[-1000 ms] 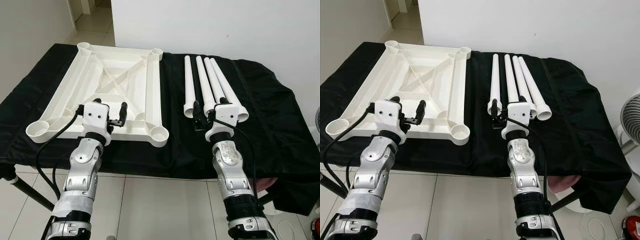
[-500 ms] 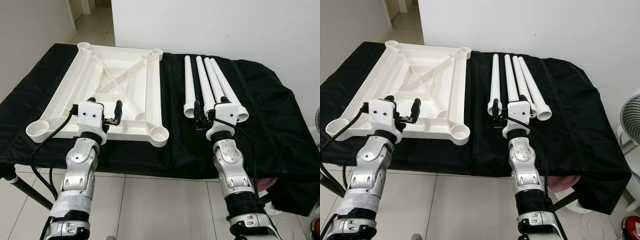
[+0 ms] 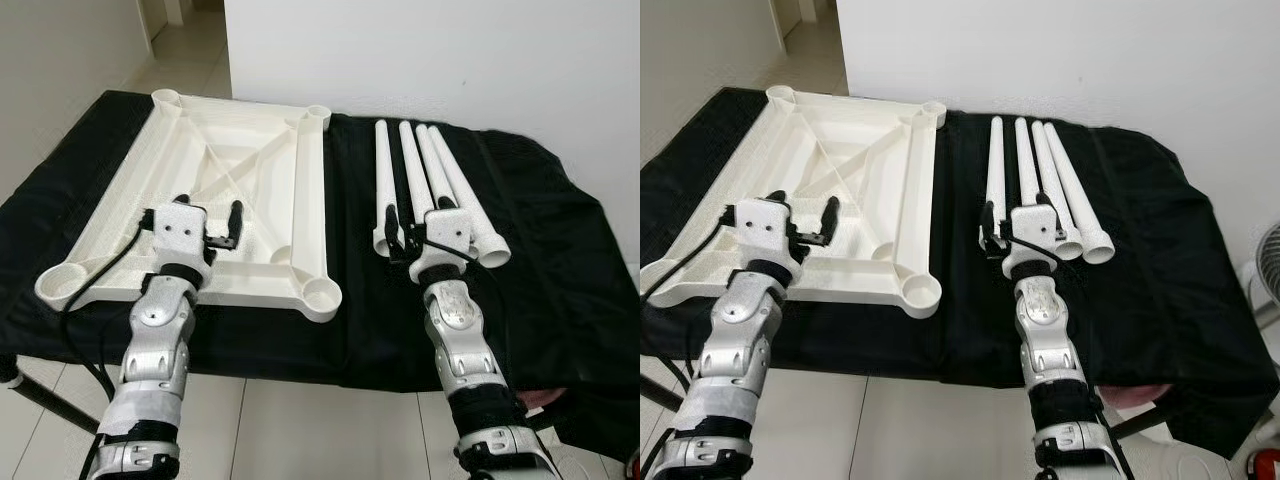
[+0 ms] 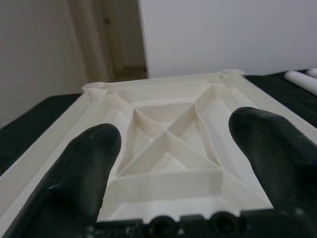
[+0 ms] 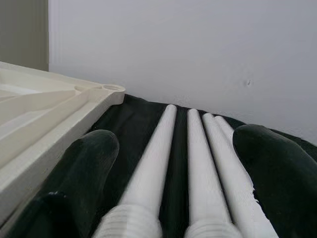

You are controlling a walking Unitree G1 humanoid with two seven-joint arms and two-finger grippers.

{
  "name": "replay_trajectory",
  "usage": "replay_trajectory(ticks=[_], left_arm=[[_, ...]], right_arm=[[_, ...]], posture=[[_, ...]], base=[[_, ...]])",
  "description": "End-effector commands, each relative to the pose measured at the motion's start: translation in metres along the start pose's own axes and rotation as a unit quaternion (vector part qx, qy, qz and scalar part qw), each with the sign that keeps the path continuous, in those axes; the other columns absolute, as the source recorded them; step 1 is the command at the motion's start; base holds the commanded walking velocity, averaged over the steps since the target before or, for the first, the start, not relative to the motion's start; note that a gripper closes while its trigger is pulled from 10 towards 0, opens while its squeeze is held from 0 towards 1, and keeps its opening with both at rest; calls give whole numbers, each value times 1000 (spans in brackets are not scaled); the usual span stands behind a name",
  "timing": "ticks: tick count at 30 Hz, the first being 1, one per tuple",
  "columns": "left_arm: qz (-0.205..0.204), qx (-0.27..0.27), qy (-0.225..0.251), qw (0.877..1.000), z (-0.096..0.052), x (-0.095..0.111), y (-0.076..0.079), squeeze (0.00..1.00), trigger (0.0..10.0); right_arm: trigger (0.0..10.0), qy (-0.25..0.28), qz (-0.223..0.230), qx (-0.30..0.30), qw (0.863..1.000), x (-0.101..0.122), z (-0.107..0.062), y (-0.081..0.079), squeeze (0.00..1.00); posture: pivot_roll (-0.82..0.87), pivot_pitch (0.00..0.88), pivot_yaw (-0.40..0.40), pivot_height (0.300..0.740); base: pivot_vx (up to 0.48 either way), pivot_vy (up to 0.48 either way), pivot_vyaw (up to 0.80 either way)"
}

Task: Building children table

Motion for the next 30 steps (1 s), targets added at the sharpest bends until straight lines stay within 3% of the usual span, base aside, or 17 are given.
replay_trajectory(ticks=[1,7,11,15,22,30], left_arm=[[-5,-2,3,1000,2,2,9,0,10000],[-5,5,9,1000,1,4,9,0,10000],[-26,9,16,1000,0,6,9,0,10000],[-22,4,8,1000,1,5,9,0,10000],[-20,-55,-1,998,4,8,20,0,10000],[-6,-80,5,997,7,13,23,0,10000]], right_arm=[[10000,-5,-8,-17,1000,-3,-2,13,0],[10000,-3,-12,-13,1000,-2,0,11,0],[10000,-2,-13,-7,1000,-2,0,10,0],[10000,-3,-13,-3,1000,-2,0,9,0],[10000,-13,-7,17,1000,-3,3,5,0],[10000,-22,2,14,1000,-6,4,8,0]], posture=[[21,0,-62,740],[23,0,-63,740],[22,0,-64,740],[22,0,-64,740],[16,0,-56,740],[4,0,-50,740]], base=[[304,0,0],[298,0,0],[0,0,0],[0,0,0],[0,0,0],[0,0,0]])
Point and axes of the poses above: a point about 5 cm out from each wrist's last joint towards the gripper, its own z axis pointing out of the wrist towards the gripper, its own x axis along the axis of the wrist's last joint, y = z × x, the point moved 3 cm from there along z, pointing out of the wrist towards the gripper, and after that the axes turned 10 degrees about z, right-handed, at the moved point
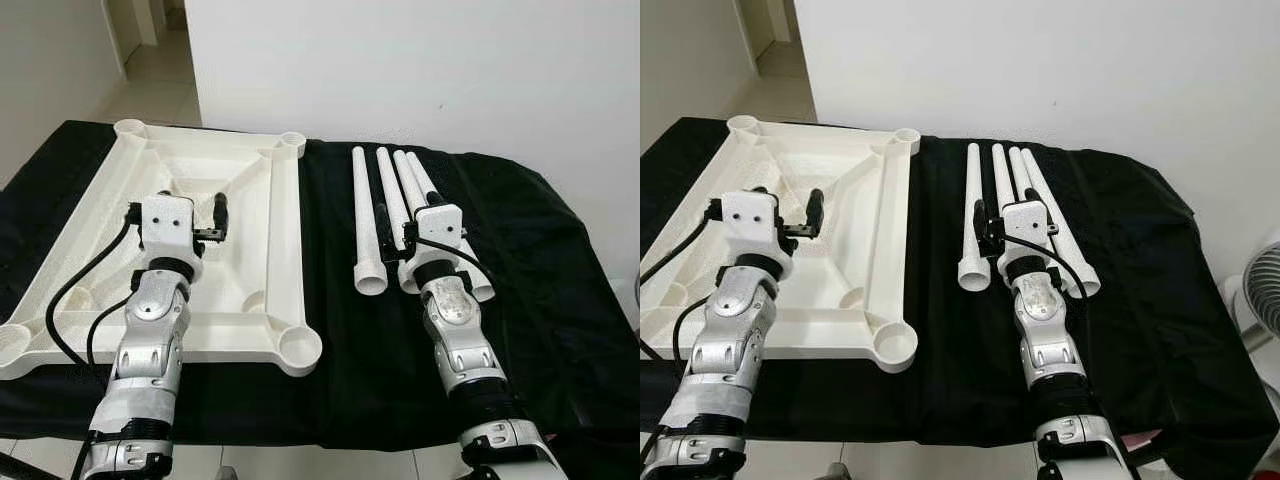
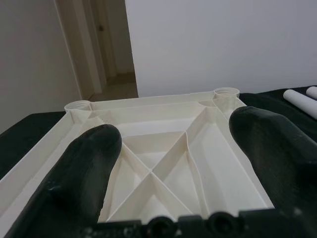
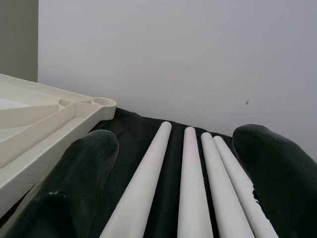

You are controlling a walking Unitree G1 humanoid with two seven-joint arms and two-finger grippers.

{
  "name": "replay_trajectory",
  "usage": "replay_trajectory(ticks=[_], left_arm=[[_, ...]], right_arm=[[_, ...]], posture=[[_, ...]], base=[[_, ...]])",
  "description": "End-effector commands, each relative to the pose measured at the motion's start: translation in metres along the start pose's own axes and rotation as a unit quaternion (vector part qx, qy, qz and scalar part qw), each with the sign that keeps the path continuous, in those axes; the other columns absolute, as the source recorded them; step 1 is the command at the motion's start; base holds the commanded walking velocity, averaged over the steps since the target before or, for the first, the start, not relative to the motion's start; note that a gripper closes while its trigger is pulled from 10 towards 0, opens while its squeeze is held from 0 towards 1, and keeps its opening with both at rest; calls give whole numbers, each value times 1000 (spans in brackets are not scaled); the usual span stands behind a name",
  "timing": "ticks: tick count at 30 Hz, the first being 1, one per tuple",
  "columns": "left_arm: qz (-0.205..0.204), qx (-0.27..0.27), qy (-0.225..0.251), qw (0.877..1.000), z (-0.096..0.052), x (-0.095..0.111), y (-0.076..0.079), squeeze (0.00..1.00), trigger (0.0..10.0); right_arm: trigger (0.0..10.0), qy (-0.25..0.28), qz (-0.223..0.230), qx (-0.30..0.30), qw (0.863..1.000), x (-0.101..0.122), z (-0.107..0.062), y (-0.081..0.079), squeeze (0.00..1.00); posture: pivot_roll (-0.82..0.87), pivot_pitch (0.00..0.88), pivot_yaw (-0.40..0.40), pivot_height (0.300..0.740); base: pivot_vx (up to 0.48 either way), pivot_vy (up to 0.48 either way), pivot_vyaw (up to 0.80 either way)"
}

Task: Building children table

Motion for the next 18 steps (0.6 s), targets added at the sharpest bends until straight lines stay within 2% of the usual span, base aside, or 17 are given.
replay_trajectory(ticks=[1,8,13,17,18], left_arm=[[3,-49,12,999,4,7,12,0,10000],[-2,-71,9,997,5,7,22,0,10000],[-21,-81,5,996,3,9,35,0,10000],[-18,-91,3,996,1,9,39,0,10000],[-12,-104,5,994,-1,9,43,0,10000]], right_arm=[[10000,-11,7,-6,1000,-3,1,4,0],[10000,-19,17,-12,1000,-4,7,0,0],[10000,-36,71,-19,997,-6,12,-6,0],[10000,-46,78,-17,996,-10,12,-9,0],[10000,-72,89,-15,993,-17,12,-12,0]], posture=[[-1,0,-53,740],[-14,0,-56,740],[-3,0,-35,740],[2,0,-31,740],[2,0,-31,740]], base=[[0,0,0],[0,0,0],[0,0,0],[0,0,0],[0,0,0]])
Point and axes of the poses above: a point about 5 cm out from each wrist's last joint towards the gripper, its own z axis pointing out of the wrist towards the gripper, its own x axis along the axis of the wrist's last joint, y = z × x, the point moved 3 cm from there along z, pointing out of the wrist towards the gripper, and after that the axes turned 10 degrees about z, right-handed, at the moved point
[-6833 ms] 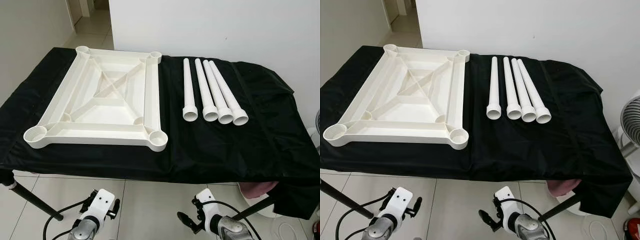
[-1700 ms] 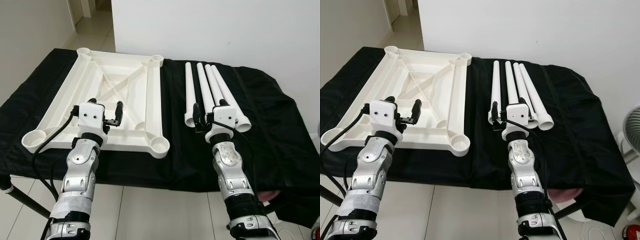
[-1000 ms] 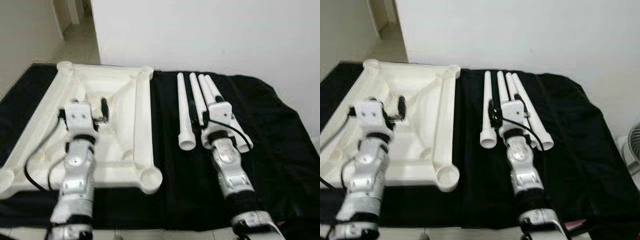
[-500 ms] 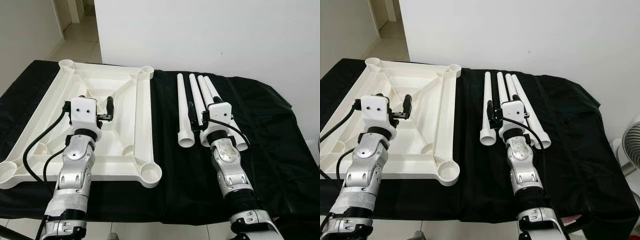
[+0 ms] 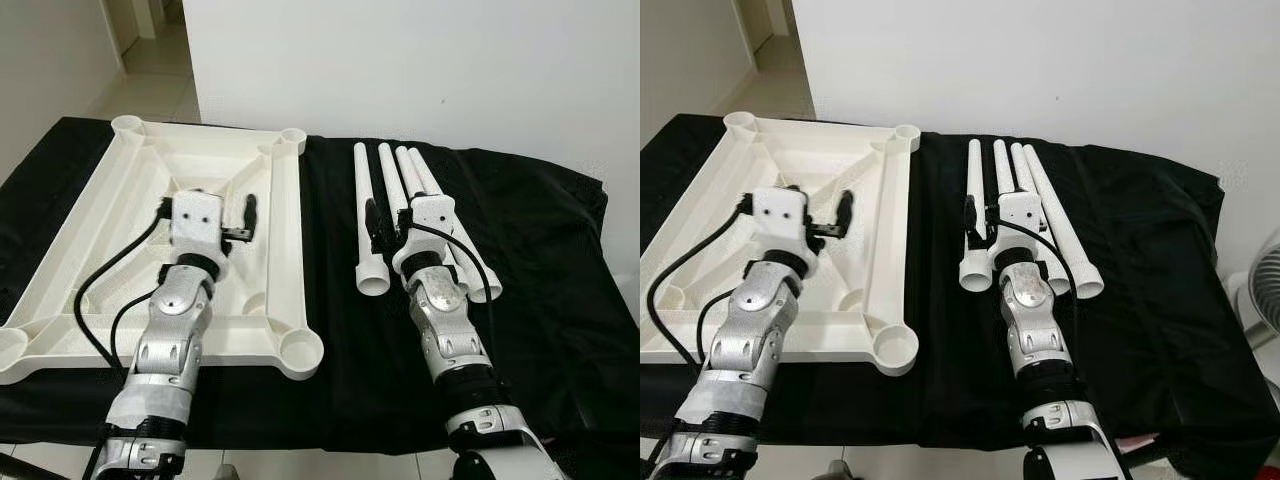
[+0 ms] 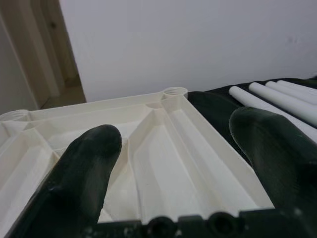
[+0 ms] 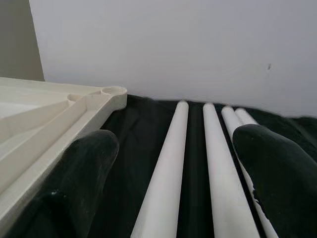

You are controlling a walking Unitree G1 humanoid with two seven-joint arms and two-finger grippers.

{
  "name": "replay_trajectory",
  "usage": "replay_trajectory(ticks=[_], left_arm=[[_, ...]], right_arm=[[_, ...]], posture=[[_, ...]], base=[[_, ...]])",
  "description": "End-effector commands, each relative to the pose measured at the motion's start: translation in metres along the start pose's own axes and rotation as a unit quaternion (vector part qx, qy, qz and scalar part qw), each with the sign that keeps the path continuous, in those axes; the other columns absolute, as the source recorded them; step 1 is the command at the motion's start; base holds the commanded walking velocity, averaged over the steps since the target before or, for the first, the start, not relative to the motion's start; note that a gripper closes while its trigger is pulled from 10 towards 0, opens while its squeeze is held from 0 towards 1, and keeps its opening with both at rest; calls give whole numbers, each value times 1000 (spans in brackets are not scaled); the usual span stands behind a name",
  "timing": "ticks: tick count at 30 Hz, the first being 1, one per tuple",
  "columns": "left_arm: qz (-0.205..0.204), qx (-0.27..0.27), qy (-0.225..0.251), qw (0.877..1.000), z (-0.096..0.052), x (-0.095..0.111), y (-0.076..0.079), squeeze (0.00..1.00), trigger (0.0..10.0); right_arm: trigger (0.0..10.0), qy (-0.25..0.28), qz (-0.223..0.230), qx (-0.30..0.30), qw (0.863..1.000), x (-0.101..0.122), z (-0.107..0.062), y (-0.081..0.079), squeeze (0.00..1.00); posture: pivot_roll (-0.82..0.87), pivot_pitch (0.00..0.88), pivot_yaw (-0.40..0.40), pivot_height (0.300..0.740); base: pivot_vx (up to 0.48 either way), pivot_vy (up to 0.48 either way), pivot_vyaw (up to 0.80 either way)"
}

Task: Building children table

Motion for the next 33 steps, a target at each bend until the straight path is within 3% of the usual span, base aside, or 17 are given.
replay_trajectory(ticks=[1,8,19,33], left_arm=[[5,-32,-6,999,-3,-2,10,0,10000],[2,-41,-5,999,-5,1,12,0,10000],[0,-39,-10,999,-8,1,12,0,10000],[0,-35,-16,999,-12,2,11,0,10000]], right_arm=[[10000,-49,15,-6,999,-17,-2,0,0],[10000,-122,43,-20,991,-44,-12,-3,0],[10000,-163,59,-44,984,-59,-21,-1,0],[10000,-247,67,-24,966,-85,-33,-11,0]], posture=[[4,0,-28,740],[4,0,-31,740],[9,0,-33,740],[20,0,-36,740]], base=[[0,0,0],[0,0,0],[0,0,0],[0,0,0]])
Point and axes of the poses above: a point about 5 cm out from each wrist's last joint towards the gripper, its own z axis pointing out of the wrist towards the gripper, its own x axis along the axis of the wrist's last joint, y = z × x, the point moved 3 cm from there along z, pointing out of the wrist towards the gripper, and after that the axes turned 10 degrees about z, right-handed, at the moved point
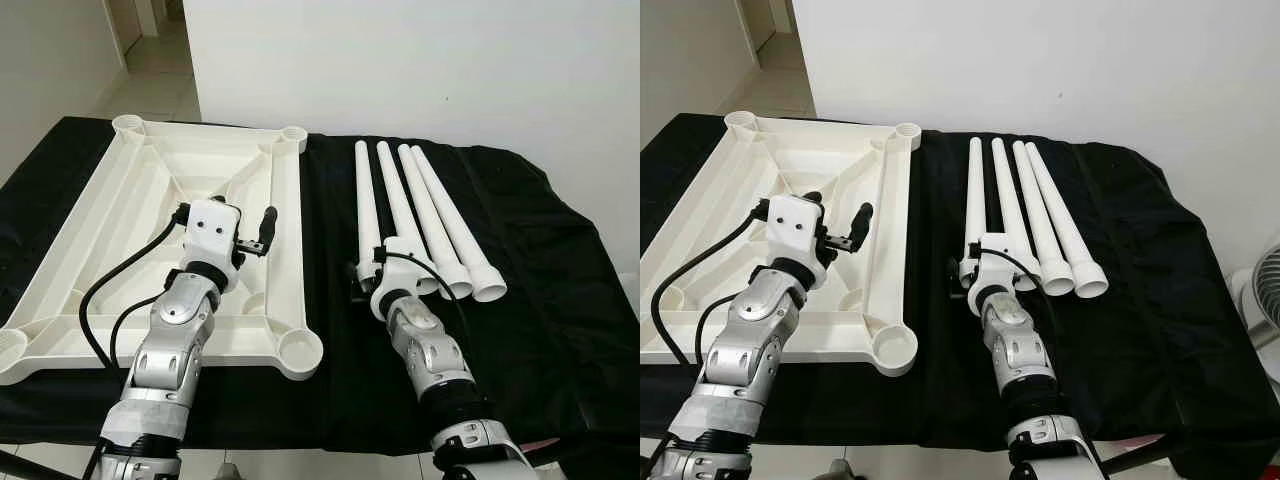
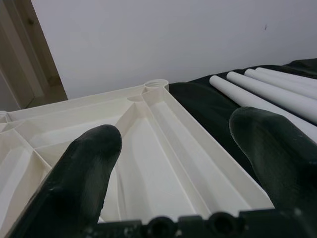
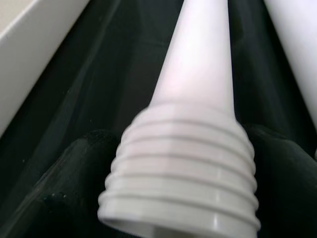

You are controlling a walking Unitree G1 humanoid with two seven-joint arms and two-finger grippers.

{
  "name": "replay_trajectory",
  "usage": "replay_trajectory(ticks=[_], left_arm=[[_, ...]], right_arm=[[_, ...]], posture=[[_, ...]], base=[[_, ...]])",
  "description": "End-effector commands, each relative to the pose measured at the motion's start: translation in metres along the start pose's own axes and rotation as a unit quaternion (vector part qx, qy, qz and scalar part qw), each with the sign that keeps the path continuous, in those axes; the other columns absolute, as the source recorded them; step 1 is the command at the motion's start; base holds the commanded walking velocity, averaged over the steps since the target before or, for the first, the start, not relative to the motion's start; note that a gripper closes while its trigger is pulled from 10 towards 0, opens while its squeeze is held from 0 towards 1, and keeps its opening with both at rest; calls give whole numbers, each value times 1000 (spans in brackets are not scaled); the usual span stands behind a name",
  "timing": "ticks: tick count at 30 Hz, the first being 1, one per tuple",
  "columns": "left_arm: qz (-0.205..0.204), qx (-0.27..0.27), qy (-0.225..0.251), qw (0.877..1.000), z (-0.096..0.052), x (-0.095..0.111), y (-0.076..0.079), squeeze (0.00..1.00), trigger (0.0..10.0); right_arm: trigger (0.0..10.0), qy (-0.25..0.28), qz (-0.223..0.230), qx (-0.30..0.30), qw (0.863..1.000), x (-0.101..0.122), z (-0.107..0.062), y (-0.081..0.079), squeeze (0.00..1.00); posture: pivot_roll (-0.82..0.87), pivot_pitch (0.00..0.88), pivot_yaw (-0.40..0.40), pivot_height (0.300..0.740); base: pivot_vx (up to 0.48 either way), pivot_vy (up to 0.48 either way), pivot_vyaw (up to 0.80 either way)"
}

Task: Building children table

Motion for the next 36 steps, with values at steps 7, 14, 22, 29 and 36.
replay_trajectory(ticks=[7,14,22,29,36], left_arm=[[-4,-5,-6,1000,-2,-1,2,0,10000],[-2,-12,-9,1000,-2,-1,3,0,10000],[11,-51,-6,999,1,0,9,0,10000],[-42,-106,-5,993,1,1,15,1000,10000],[-85,-138,-11,987,8,8,13,1000,10000]], right_arm=[[10000,-22,1,3,1000,-14,-3,-1,0],[0,-7,2,16,1000,-11,-6,-2,0],[0,46,14,33,998,6,-11,-3,0],[10000,127,-4,23,992,26,-19,5,0],[10000,172,-43,27,984,31,-29,9,0]], posture=[[22,0,-36,740],[20,0,-36,740],[11,0,-40,740],[6,0,-37,740],[4,0,-37,740]], base=[[0,0,0],[0,0,0],[0,0,0],[0,0,0],[0,0,0]])
Point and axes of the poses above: a point about 5 cm out from each wrist's last joint towards the gripper, its own z axis pointing out of the wrist towards the gripper, its own x axis along the axis of the wrist's last joint, y = z × x, the point moved 3 cm from there along z, pointing out of the wrist towards the gripper, and after that the axes turned 10 degrees about z, right-handed, at the moved point
